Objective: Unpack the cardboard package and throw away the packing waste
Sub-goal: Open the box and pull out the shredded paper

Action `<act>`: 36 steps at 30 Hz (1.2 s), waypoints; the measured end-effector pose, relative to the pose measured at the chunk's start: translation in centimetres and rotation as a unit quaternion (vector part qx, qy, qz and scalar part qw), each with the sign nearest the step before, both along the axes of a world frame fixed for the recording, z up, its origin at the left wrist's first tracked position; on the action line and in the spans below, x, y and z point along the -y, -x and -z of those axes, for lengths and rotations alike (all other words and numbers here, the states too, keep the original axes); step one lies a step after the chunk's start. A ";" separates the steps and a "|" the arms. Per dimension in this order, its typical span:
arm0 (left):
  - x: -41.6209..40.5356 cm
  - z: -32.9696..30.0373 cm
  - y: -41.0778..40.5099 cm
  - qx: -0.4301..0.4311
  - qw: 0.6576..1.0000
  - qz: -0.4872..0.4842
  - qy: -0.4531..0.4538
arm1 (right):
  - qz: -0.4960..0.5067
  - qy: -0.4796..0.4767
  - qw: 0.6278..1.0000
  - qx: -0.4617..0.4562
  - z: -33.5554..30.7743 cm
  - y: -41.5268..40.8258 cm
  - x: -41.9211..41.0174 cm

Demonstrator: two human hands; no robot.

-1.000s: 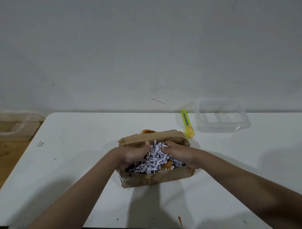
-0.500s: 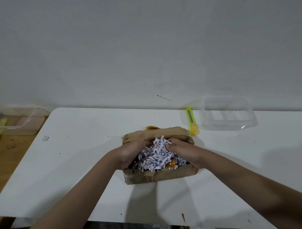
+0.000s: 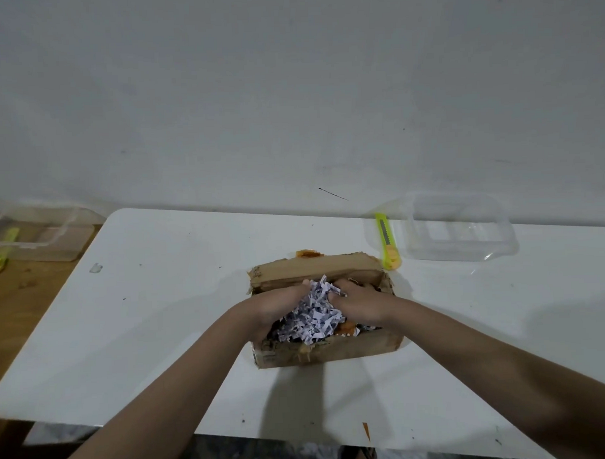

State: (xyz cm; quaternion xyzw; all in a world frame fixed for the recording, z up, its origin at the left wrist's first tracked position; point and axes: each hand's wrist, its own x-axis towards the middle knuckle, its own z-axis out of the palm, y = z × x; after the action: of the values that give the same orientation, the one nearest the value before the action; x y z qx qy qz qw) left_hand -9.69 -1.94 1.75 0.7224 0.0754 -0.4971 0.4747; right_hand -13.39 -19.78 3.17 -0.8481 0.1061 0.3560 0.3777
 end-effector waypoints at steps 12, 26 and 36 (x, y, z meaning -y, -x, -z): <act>0.2 1.2 1.1 0.091 0.991 -0.093 0.017 | 0.101 -0.100 0.987 0.070 -0.2 1.0 -0.5; -0.3 0.5 0.9 0.064 0.994 -0.071 0.054 | 0.185 -0.140 0.963 0.137 -0.4 2.1 -0.5; -0.1 -0.5 1.2 0.128 0.987 -0.081 0.062 | 0.241 -0.172 0.943 0.149 -0.3 2.4 -1.1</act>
State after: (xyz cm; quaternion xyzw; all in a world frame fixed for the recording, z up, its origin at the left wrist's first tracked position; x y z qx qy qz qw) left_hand -10.88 -1.85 2.24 0.7408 0.0412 -0.3646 0.5627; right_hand -15.83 -18.65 3.50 -0.7624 0.1873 0.1368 0.6041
